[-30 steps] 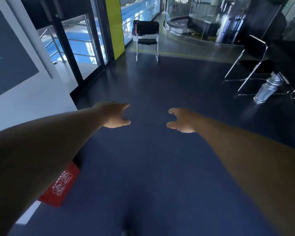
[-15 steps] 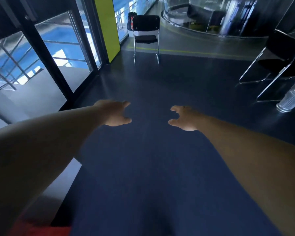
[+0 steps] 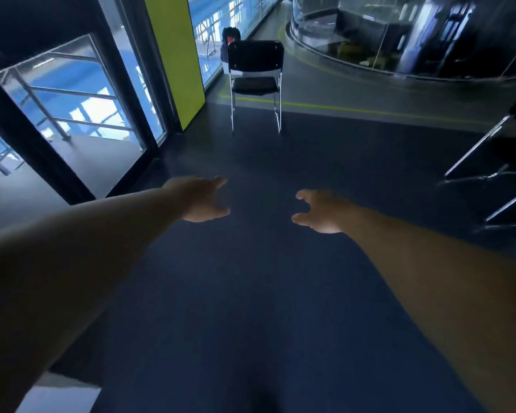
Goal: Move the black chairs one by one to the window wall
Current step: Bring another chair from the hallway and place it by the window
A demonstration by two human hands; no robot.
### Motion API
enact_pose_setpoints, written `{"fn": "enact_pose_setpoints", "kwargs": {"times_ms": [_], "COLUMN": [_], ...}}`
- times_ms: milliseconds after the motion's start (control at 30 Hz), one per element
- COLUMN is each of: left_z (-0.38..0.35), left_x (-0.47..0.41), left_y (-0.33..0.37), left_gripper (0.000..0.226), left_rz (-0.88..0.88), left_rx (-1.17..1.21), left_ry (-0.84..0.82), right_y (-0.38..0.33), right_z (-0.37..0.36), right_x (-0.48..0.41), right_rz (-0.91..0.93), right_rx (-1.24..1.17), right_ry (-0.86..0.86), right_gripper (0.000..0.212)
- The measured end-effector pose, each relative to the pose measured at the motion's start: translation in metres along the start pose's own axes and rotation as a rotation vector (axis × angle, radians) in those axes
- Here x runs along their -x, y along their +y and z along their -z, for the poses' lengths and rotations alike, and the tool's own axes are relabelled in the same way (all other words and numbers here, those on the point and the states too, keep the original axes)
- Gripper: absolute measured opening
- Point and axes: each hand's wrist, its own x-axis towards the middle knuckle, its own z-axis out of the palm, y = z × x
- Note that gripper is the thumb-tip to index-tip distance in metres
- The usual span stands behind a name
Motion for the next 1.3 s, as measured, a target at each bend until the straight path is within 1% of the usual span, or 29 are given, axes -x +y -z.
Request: {"fn": "enact_pose_setpoints", "kwargs": {"times_ms": [233, 367, 467, 667, 800, 867, 1000, 1133, 1200, 1300], "left_z": [0.051, 0.074, 0.103, 0.168, 0.200, 0.215, 0.250, 0.280, 0.295, 0.318], "left_x": [-0.202, -0.334, -0.436, -0.599, -0.722, -0.776, -0.896, -0.997, -1.040, -1.110], "left_y": [-0.050, -0.081, -0.105, -0.134, -0.154, -0.160, -0.175, -0.199, -0.211, -0.234], "left_gripper": [0.083, 0.083, 0.083, 0.084, 0.083, 0.082, 0.070, 0.081, 0.083, 0.083], "left_rz": [-0.004, -0.009, -0.021, -0.033, -0.019, -0.005, 0.035, 0.092, 0.083, 0.088], "left_rx": [-0.003, 0.004, -0.006, -0.018, -0.005, -0.014, -0.004, 0.064, 0.045, 0.038], "left_ry": [0.012, 0.007, 0.018, -0.027, -0.006, -0.017, -0.061, -0.053, -0.072, -0.057], "right_y": [0.019, 0.032, 0.040, 0.057, 0.078, 0.087, 0.104, 0.112, 0.111, 0.110], "right_z": [0.087, 0.129, 0.170, 0.253, 0.304, 0.326, 0.374, 0.429, 0.457, 0.490], "right_x": [-0.193, -0.319, -0.418, -0.573, -0.699, -0.759, -0.886, -0.985, -1.029, -1.098], "right_rz": [0.023, -0.007, -0.019, -0.030, -0.026, -0.019, 0.005, 0.014, 0.027, 0.046], "right_rx": [-0.006, -0.005, -0.012, -0.046, -0.050, -0.037, -0.031, 0.014, 0.019, 0.044], "right_ry": [-0.015, -0.033, -0.024, -0.036, -0.025, -0.018, -0.044, -0.068, -0.069, -0.065], "right_gripper": [0.067, 0.068, 0.068, 0.068, 0.069, 0.070, 0.070, 0.067, 0.068, 0.068]}}
